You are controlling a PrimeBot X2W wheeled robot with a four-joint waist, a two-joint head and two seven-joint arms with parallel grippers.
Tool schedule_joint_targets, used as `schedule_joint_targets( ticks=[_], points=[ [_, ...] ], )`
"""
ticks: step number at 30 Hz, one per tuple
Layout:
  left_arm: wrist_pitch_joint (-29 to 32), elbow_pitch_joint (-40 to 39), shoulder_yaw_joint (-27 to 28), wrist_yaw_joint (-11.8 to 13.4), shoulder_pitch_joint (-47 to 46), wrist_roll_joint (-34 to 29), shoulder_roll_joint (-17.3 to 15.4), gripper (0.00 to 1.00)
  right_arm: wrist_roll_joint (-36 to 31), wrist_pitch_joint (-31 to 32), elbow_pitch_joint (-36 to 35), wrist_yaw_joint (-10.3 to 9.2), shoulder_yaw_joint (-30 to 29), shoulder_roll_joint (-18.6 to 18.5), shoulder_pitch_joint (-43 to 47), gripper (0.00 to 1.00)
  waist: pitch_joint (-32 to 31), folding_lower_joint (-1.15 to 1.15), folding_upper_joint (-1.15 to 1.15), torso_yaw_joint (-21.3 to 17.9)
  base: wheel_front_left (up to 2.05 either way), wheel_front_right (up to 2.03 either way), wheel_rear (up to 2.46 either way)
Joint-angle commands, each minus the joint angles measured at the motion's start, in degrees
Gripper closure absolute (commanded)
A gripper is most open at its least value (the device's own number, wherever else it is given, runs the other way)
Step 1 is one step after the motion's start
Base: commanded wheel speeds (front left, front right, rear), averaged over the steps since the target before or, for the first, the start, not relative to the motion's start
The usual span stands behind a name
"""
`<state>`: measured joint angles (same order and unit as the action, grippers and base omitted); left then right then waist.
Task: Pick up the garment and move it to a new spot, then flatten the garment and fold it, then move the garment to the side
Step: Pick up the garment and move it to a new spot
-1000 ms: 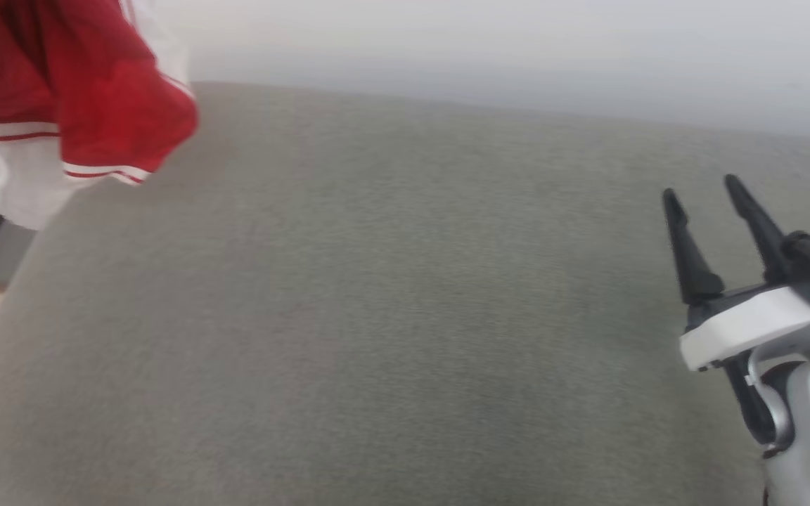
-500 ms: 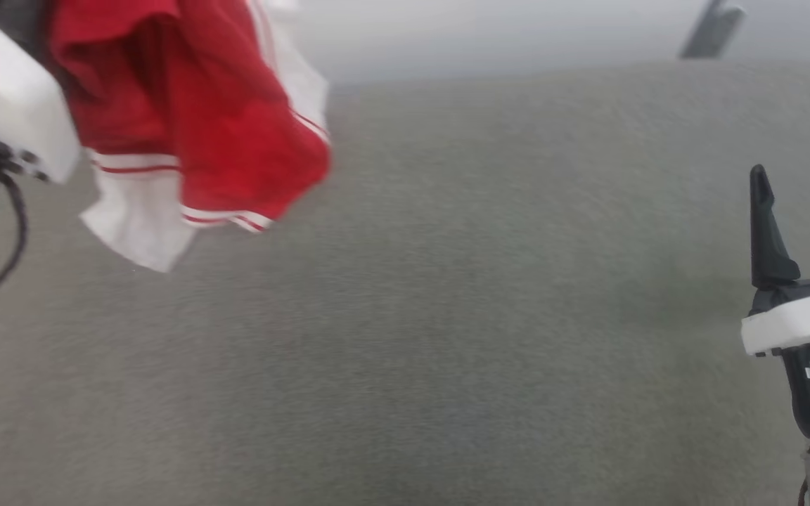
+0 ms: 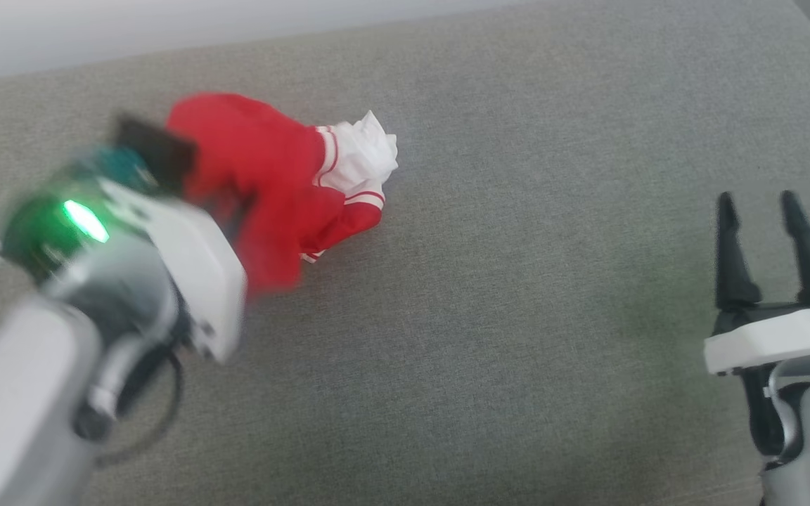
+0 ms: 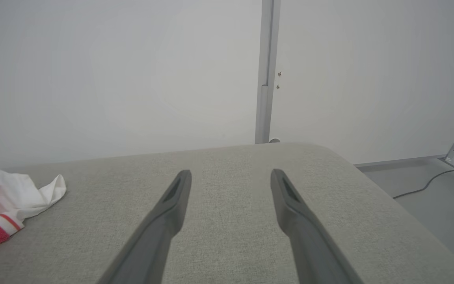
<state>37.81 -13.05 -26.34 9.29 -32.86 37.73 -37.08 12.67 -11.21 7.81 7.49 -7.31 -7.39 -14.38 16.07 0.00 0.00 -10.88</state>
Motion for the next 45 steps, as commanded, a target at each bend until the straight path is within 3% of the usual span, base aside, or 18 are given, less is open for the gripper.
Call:
schedule_joint_targets(
  ticks=[1, 7, 20, 22, 23, 24, 32, 39, 45],
  points=[
    [0.09, 1.14, -1.22, -0.02, 2.31, 0.41, 0.87, 1.0, 0.06, -0.73, 0.69, 0.0, 0.65, 0.17, -0.41, 0.0, 0.26, 0.0, 0.0, -0.13, 0.0, 0.0, 0.0],
    [-0.58, 7.31, -5.38, -0.68, 7.77, 1.61, 3.73, 1.0, 0.31, -1.37, 2.63, 0.0, 2.74, 0.47, -1.28, 0.0, 0.57, 0.0, 0.0, -0.03, 0.0, 0.0, 0.0],
    [-4.47, 27.82, -10.89, -5.6, 9.68, 2.91, 9.95, 1.0, 0.92, -2.26, 6.26, 0.0, 5.85, -0.36, -2.54, 0.0, -0.44, 0.0, 0.0, 1.06, 0.0, 0.0, 0.0],
    [-5.7, 29.75, -11.06, -6.8, 9.33, 3.27, 11.08, 0.71, 1.09, -2.33, 6.61, 0.0, 6.07, -0.56, -2.76, 0.0, -0.92, 0.0, 0.0, 1.35, 0.0, 0.0, 0.0],
    [-6.14, 30.59, -11.01, -7.22, 8.84, 3.33, 11.48, 0.05, 1.07, -2.34, 6.69, 0.0, 6.17, -0.69, -2.8, 0.0, -1.21, 0.0, 0.0, 1.52, 0.0, 0.0, 0.0],
    [-6.54, 31.26, -11.09, -7.64, 8.45, 3.42, 11.71, 0.0, 1.12, -2.37, 6.81, 0.0, 6.11, -0.85, -2.76, 0.0, -1.63, 0.0, 0.0, 1.78, 0.0, 0.0, 0.0],
    [-11.64, 28.98, -8.98, -9.77, 5.64, 2.79, 10.95, 0.0, 1.36, -1.72, 7.48, 0.0, 6.18, -2.25, -1.1, 0.0, -5.95, 0.0, 0.0, 4.19, 0.0, 0.0, 0.0],
    [-18.98, 23.11, -5.37, -8.96, 8.17, 2.44, 7.66, 0.0, 1.87, -1.0, 6.82, 0.0, 5.86, -2.91, 0.72, 0.0, -9.85, 0.0, 0.0, 6.78, 0.0, 0.0, 0.0],
    [-28.7, 19.06, 0.0, -7.16, 12.98, 2.31, 4.22, 0.0, 1.84, -0.28, 6.08, 0.0, 4.94, -3.26, 2.64, 0.0, -12.19, 0.0, 0.0, 9.01, 0.0, 0.0, 0.0]
  ],
)
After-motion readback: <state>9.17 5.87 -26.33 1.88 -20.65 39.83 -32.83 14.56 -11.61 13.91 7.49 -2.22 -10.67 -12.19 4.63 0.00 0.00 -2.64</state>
